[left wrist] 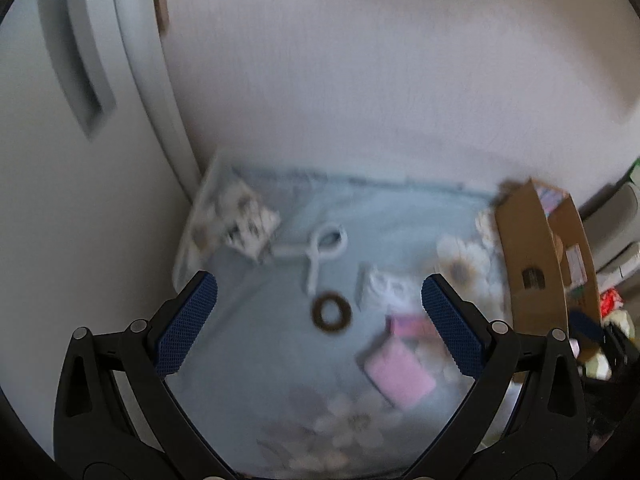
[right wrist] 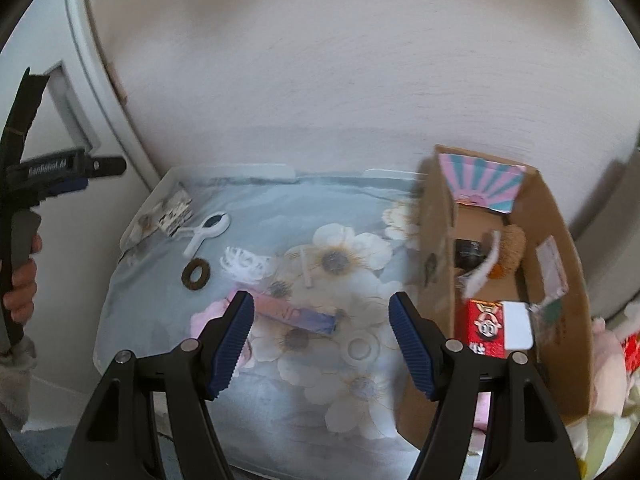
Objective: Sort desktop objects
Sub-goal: 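Move both grippers back over the bed toward the remaining items, then grasp the pink wristband with the left gripper while the right grasps the pink UNMV box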
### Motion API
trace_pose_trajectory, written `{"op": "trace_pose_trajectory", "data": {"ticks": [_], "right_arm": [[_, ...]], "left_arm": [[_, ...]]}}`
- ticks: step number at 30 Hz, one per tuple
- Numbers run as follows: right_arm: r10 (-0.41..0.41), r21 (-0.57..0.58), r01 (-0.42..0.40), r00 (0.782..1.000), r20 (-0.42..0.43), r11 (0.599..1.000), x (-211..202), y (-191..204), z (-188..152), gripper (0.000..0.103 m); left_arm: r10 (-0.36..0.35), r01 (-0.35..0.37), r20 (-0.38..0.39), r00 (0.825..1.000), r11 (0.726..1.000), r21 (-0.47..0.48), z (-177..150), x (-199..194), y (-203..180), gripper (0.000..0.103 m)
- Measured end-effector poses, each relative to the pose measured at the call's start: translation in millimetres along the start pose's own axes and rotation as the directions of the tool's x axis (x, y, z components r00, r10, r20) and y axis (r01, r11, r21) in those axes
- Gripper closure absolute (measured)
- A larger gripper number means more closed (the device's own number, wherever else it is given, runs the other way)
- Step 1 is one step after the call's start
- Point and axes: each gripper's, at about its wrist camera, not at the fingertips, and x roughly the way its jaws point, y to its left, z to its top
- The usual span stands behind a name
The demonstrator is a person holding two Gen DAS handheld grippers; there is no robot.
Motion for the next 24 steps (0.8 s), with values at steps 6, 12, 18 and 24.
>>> {"op": "trace_pose_trajectory", "data": {"ticks": [6, 12, 18, 24], "right_arm": [[0.049, -0.163, -0.068, 0.992, -0.116, 0.984, 24, 9, 12, 0.037], [0.027, -0.422, -0.167, 0.948, -0.319, 0.891, 62, 24, 21, 0.037], [0.014, -0.536, -0.278, 0.896, -0.444, 0.797, 102, 28, 20, 0.037], [-0.037, -0.599, -0.338, 0.85, -0.526, 0.726, 139, 32, 8, 0.037]], "left_arm": [[-0.028, 0.031, -0.155, 0.988, 0.999, 0.016, -48, 29, -31, 0.001], [-0.028, 0.027, -0.286, 0.958, 1.0, -0.008, -79, 66, -56, 0.001], [-0.012, -0.021, -0.329, 0.944, 0.995, -0.095, -96, 91, -62, 0.001], [0.053, -0.099, -0.356, 0.933, 0.989, -0.111, -107, 109, -67, 0.001]]}}
